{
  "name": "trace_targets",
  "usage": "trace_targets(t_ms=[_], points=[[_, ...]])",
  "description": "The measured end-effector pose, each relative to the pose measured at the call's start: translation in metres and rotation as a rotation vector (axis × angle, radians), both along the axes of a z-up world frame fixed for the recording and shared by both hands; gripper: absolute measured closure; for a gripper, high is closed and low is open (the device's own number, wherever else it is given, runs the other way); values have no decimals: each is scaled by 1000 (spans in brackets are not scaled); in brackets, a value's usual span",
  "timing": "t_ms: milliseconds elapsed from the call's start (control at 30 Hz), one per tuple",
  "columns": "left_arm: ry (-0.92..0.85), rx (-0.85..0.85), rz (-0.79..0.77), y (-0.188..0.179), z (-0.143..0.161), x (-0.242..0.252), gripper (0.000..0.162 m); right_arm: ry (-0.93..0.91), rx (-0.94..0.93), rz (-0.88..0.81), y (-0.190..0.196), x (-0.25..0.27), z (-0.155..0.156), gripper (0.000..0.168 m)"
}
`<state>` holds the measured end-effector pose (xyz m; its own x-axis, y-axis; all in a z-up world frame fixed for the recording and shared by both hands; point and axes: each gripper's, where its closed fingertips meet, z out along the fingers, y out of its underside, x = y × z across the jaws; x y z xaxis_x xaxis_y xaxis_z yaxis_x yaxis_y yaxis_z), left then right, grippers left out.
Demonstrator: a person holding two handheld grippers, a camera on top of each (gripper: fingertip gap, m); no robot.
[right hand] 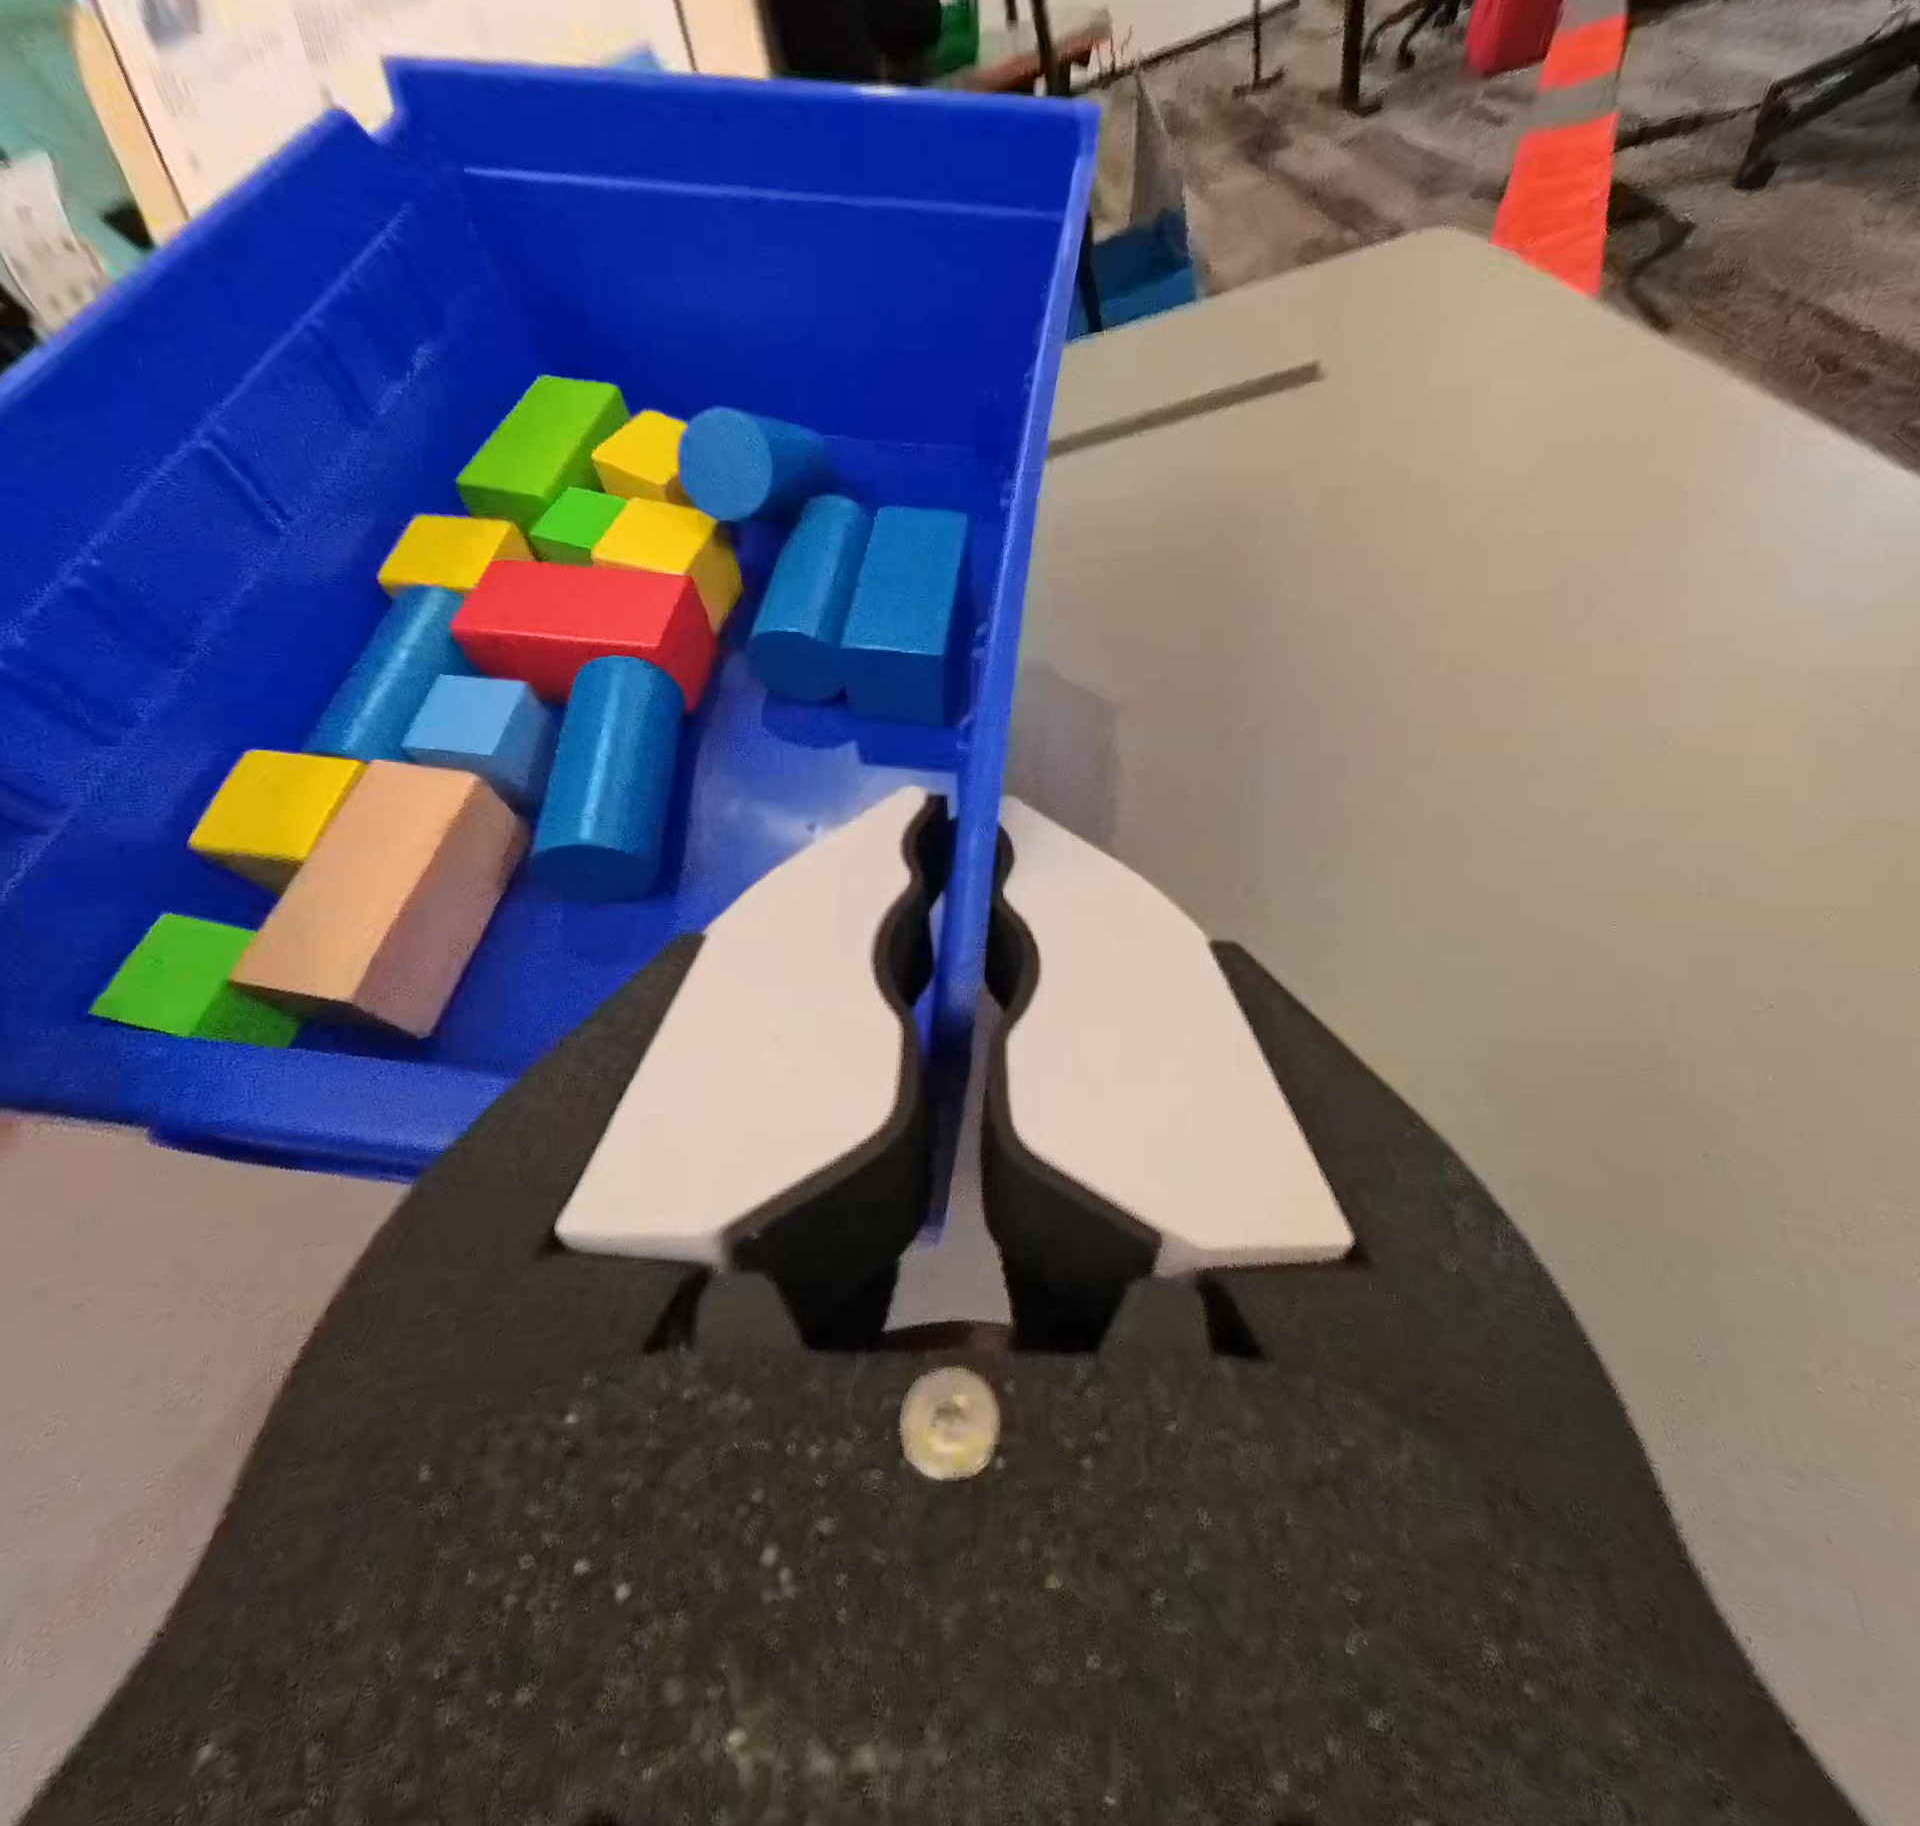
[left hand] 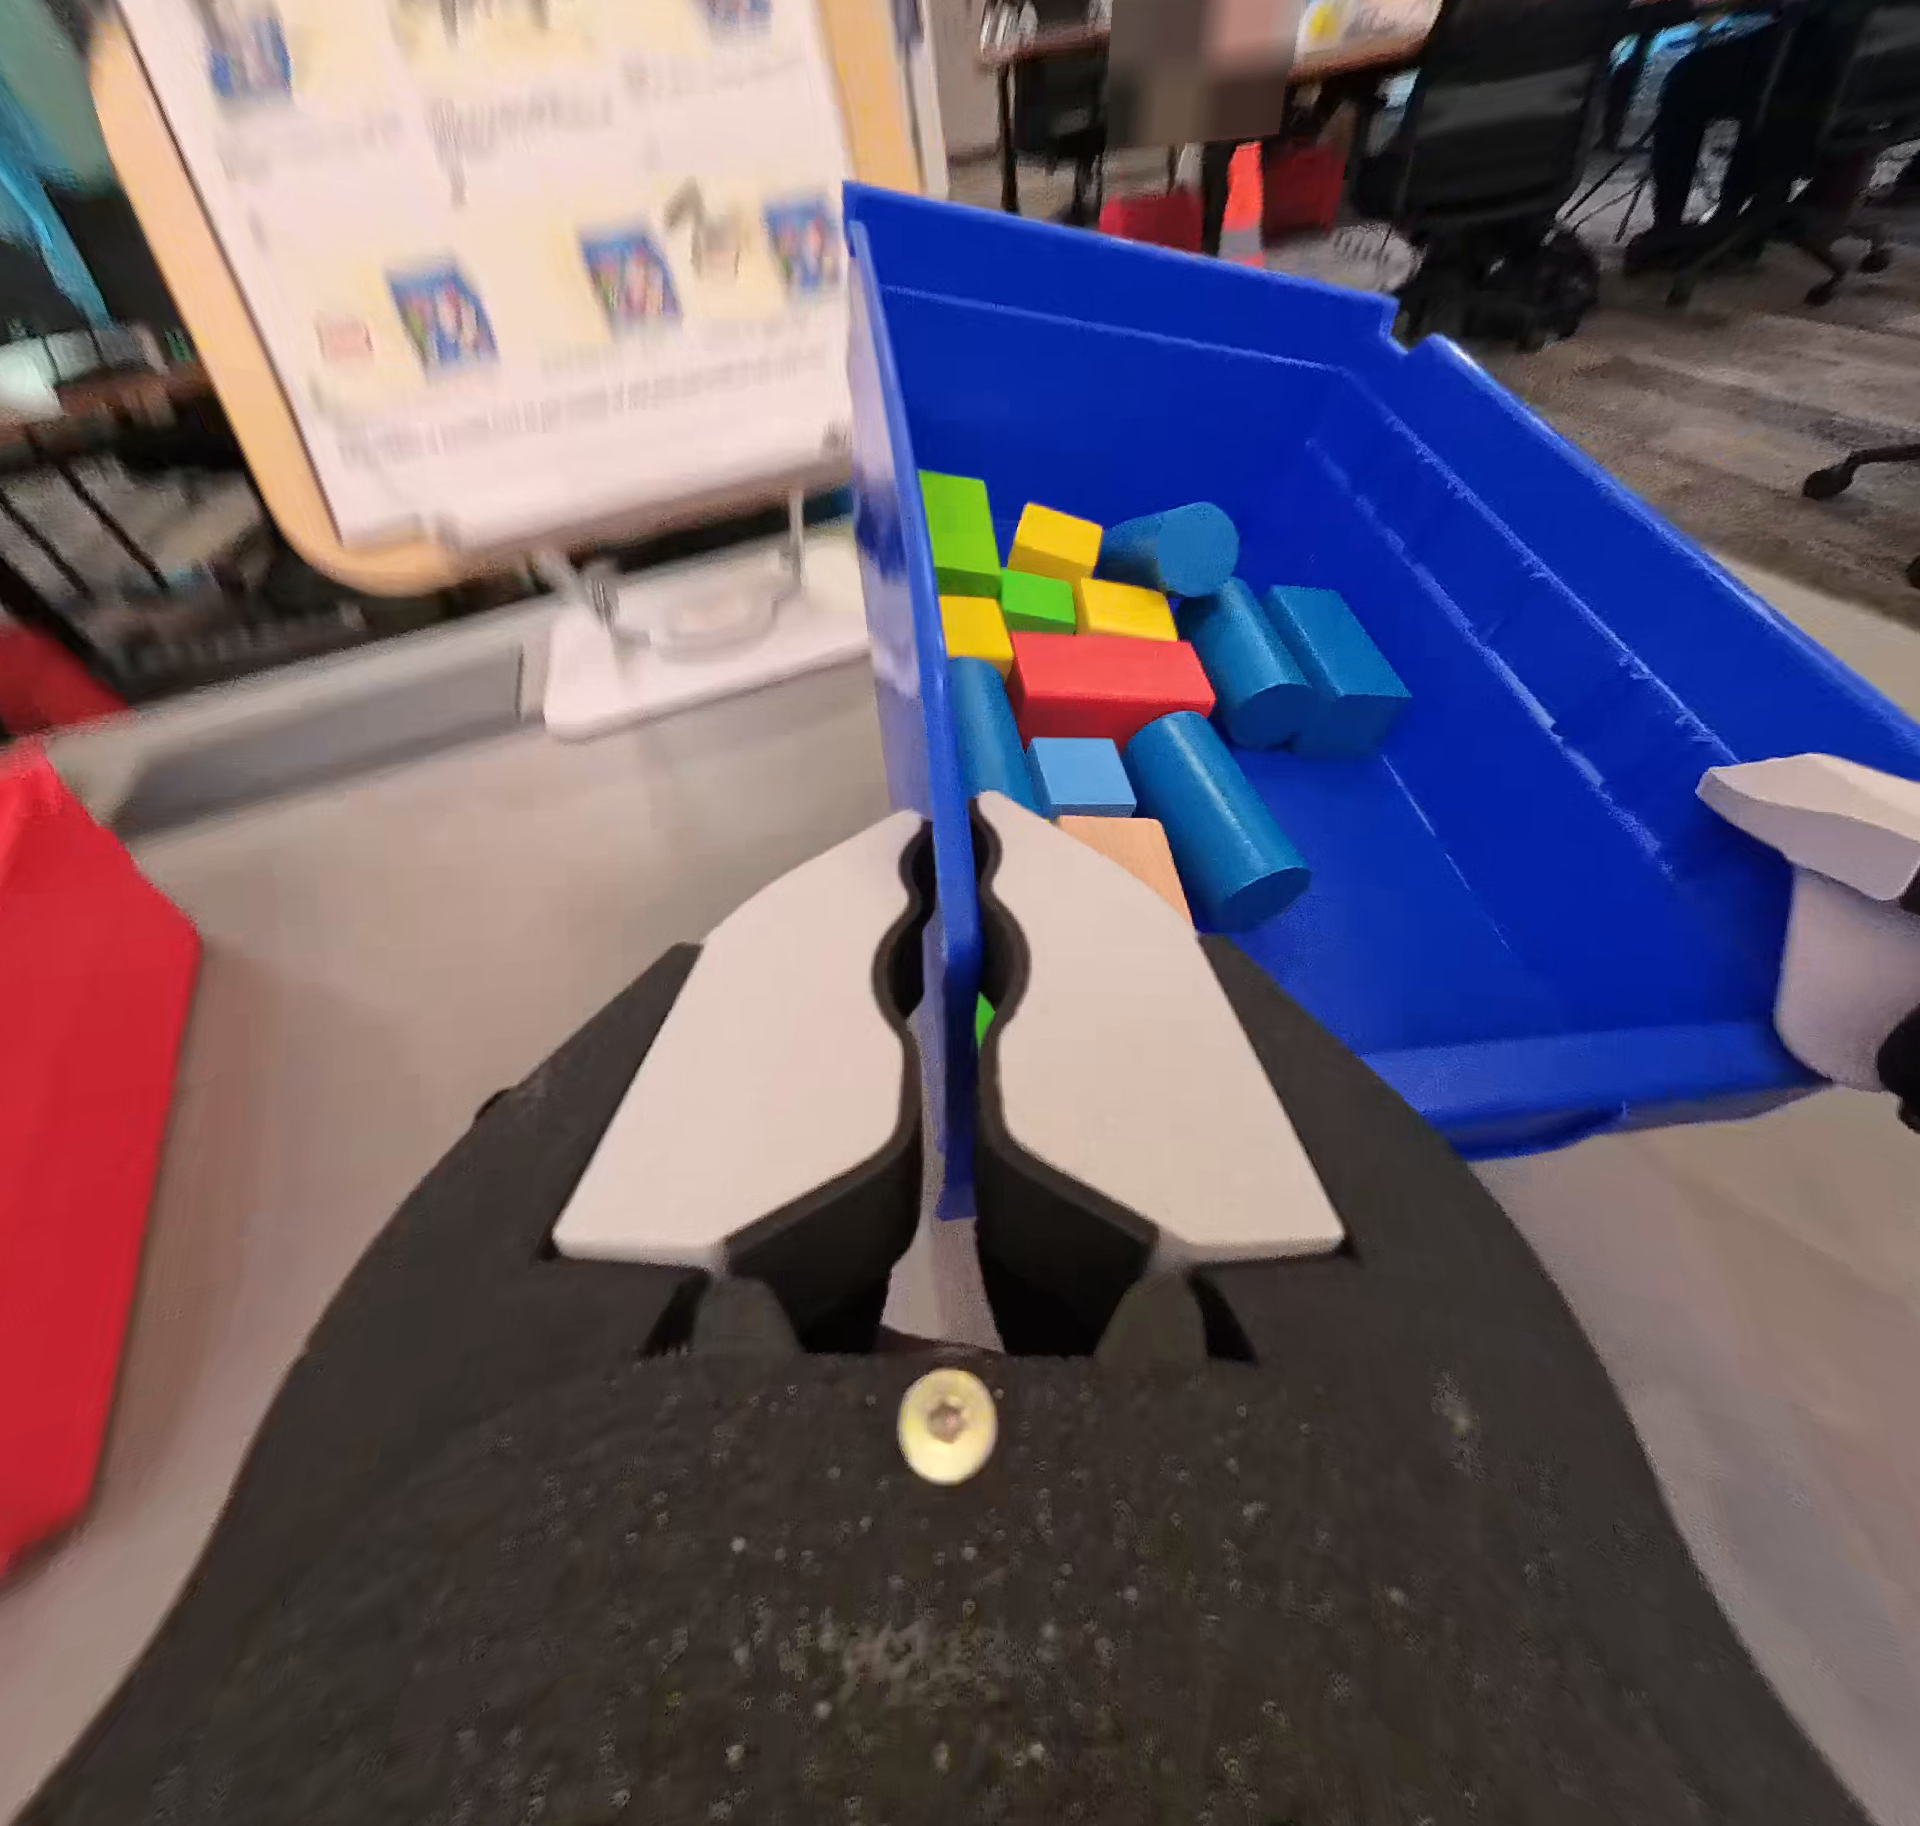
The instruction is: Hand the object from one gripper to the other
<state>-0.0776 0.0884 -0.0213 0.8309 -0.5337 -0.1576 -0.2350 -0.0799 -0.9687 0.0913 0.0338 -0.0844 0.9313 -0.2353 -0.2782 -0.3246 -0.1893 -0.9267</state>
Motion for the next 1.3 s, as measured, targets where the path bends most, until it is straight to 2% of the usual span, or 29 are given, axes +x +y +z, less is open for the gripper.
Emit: trace_targets(t_ms=[67,100,200,333,400,500,567,667,767,900,933,1033,1133,1200,1300], points=[[15,126,-28,-10,28,13,158,11,97,-40,-10,12,19,163],[0,130,-22,-10,32,10,158,6,123,-43,-12,12,27,163],[-103,-8,-4,3,9,-19,158,-78,101,-10,-8,-8,42,163],[-231,-85,65,8,-33,-58,159,-233,23,68,7,-46,29,163],[-273,-68,72,3,-37,-58,159,-270,39,78,6,-47,31,163],[-258,-16,57,-6,-26,-36,158,-225,93,41,-1,-25,41,163],[-240,-51,47,-5,-28,-27,158,-226,92,32,-5,-14,42,163],[-193,-170,52,2,-48,-29,158,-206,4,46,-2,-15,27,163],[-120,-334,74,3,-59,-37,158,-162,-182,108,3,-22,9,163],[10,-517,71,24,-48,-40,159,-204,-517,162,23,-25,10,163],[15,-539,82,34,-44,-41,159,-209,-540,162,34,-25,17,163],[-43,-506,111,46,-29,-46,159,-218,-482,153,58,-29,42,163],[-59,-446,90,24,-28,-54,158,-271,-395,137,41,-36,61,163],[-71,-438,78,5,-37,-59,159,-265,-359,142,21,-43,59,163],[-84,-403,83,-2,-50,-61,160,-237,-344,140,12,-45,38,163]])
